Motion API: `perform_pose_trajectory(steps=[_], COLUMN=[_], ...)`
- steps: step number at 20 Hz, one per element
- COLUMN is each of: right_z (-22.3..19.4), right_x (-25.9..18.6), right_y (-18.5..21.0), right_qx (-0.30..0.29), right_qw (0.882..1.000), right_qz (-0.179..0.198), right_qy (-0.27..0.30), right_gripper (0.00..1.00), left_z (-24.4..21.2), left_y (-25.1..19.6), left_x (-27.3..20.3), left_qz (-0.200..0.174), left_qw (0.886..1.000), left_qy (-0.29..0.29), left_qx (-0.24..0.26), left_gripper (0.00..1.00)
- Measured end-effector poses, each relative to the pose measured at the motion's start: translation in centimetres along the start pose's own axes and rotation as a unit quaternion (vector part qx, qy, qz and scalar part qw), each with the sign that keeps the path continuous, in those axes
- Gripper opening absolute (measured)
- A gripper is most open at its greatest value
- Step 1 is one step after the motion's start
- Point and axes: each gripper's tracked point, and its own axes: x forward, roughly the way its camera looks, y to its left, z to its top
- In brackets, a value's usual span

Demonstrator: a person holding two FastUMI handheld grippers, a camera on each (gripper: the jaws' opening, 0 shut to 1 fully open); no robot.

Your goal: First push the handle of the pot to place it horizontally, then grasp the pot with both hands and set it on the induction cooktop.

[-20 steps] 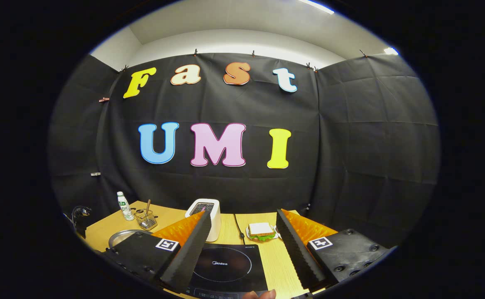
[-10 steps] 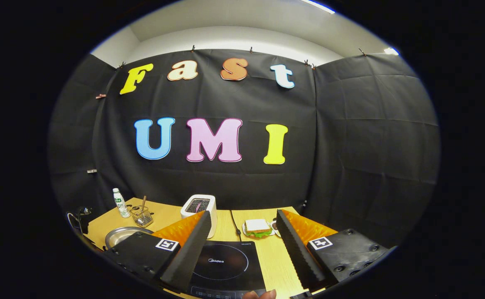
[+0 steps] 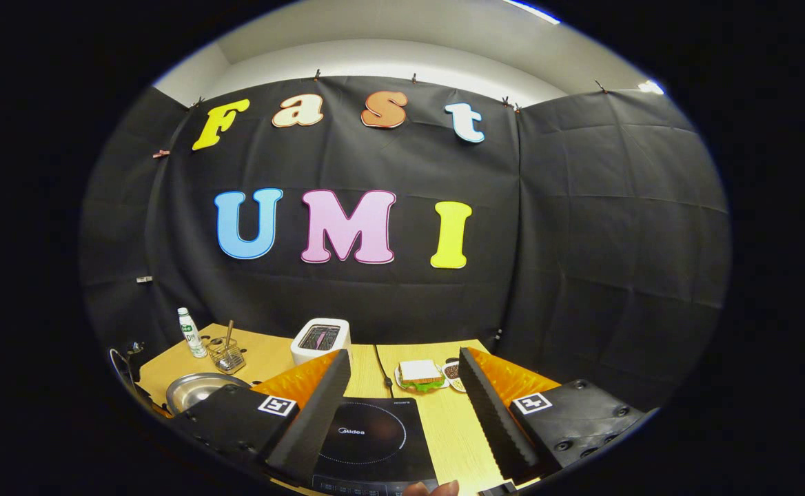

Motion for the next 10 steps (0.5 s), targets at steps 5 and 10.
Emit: perform_pose_trajectory(steps=[5, 10], right_z=[-0.4, -0.6], right_x=[0.2, 0.2], right_y=[-0.8, -1.7], right_qx=[0.003, 0.003], right_qw=[1.000, 1.000], right_qz=[-0.010, -0.022], right_qy=[0.004, 0.011], right_gripper=[0.98, 0.98], left_z=[3.4, 8.0], left_y=[2.7, 4.4], left_x=[0.3, 0.9], left_qz=[0.032, 0.049], left_qw=[0.999, 0.998], left_qy=[-0.009, -0.027], left_qx=[-0.008, -0.017], left_gripper=[0.05, 0.05])
